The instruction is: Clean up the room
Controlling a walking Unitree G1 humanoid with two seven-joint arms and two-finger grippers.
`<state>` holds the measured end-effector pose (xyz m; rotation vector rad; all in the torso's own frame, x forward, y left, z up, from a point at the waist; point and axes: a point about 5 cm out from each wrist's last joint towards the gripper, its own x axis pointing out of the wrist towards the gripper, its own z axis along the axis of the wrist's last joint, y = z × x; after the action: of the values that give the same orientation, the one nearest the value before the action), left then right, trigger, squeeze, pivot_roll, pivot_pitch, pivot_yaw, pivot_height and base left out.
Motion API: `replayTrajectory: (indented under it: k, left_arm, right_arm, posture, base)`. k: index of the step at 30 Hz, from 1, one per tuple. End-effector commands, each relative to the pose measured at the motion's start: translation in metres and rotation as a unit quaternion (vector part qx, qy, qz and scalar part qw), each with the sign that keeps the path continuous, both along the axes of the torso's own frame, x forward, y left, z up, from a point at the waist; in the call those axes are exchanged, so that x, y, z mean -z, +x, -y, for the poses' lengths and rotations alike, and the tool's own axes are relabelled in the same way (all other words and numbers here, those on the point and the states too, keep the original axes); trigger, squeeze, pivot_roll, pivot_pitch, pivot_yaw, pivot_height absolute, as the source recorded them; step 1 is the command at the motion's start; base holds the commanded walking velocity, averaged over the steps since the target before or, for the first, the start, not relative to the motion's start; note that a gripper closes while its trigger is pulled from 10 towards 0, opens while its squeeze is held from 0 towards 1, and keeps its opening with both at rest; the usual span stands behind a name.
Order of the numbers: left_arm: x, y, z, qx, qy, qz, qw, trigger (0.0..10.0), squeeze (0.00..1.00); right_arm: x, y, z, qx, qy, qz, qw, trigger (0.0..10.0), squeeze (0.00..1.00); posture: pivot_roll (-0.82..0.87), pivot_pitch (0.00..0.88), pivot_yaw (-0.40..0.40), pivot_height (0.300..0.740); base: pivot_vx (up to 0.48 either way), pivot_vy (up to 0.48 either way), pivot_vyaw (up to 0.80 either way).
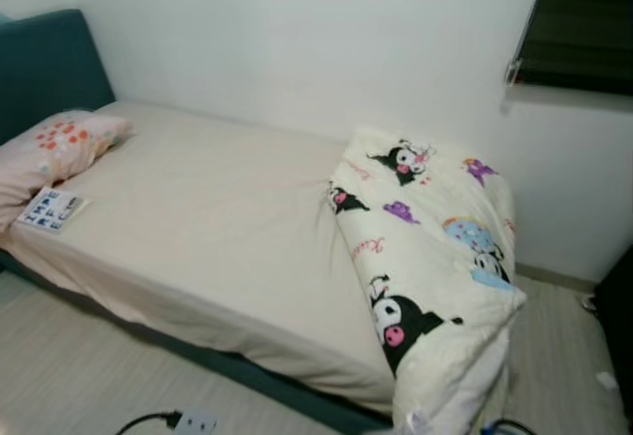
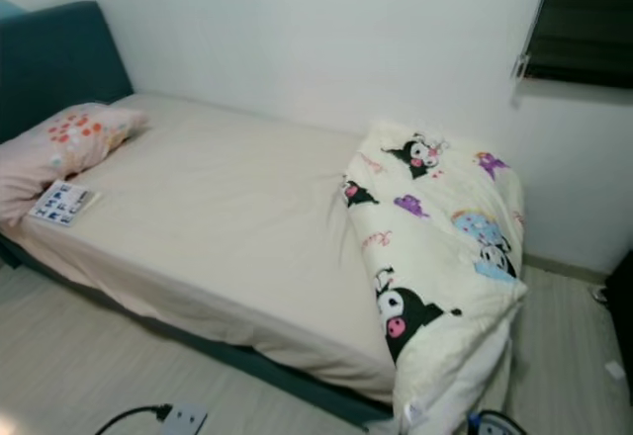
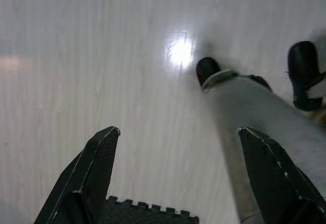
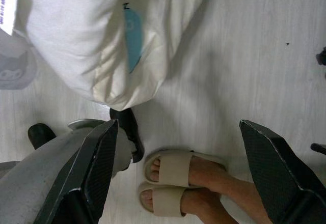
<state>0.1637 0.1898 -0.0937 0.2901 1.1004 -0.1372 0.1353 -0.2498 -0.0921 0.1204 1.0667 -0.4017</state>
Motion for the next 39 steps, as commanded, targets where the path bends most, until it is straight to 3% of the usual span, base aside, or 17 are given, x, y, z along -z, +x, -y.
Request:
replayTrajectory:
  k: [1,17,29,33,35,38,39]
  left_arm:
    - [0.0,0.001,-0.001,-0.002,-0.001,0.001,1.0,10.0,0.0]
    - [-0.003,0.007,0.003,-0.005,-0.014,0.015,1.0,10.0,0.0]
    - [-0.007,0.017,0.006,-0.008,-0.025,0.032,0.999,10.0,0.0]
    - [-0.012,0.028,0.011,-0.058,-0.067,0.058,0.994,10.0,0.0]
    - [-0.016,0.036,0.016,-0.057,-0.083,0.075,0.992,10.0,0.0]
    - [-0.017,0.038,0.018,-0.056,-0.088,0.079,0.991,10.0,0.0]
    - [-0.019,0.04,0.019,-0.053,-0.09,0.083,0.991,10.0,0.0]
  right_arm:
    - [0.001,0.002,-0.005,-0.009,0.002,-0.001,1.0,10.0,0.0]
    - [0.0,0.005,-0.005,0.017,0.006,-0.002,1.0,10.0,0.0]
    - [0.0,0.002,0.0,0.029,-0.017,-0.02,0.999,10.0,0.0]
    - [-0.008,0.01,0.014,0.067,-0.033,0.01,0.997,10.0,0.0]
    - [-0.019,0.024,0.028,0.092,-0.049,0.043,0.994,10.0,0.0]
    - [-0.023,0.03,0.033,0.097,-0.058,0.054,0.992,10.0,0.0]
    - [-0.031,0.039,0.04,0.098,-0.077,0.069,0.99,10.0,0.0]
  posture:
    - [-0.02,0.0,-0.015,0.726]
    - [-0.01,0.0,-0.016,0.726]
    - [-0.01,0.0,-0.011,0.686]
    - [-0.01,0.0,-0.008,0.671]
    - [0.0,0.0,-0.009,0.661]
    - [0.0,0.0,-0.009,0.656]
    - [-0.01,0.0,-0.009,0.651]
  base:
    - [0.0,0.0,0.0]
    - [0.0,0.0,0.0]
    - [0.0,0.0,0.0]
    - [0.0,0.0,0.0]
    - [0.0,0.0,0.0]
    - [0.0,0.0,0.0]
    - [0.0,0.0,0.0]
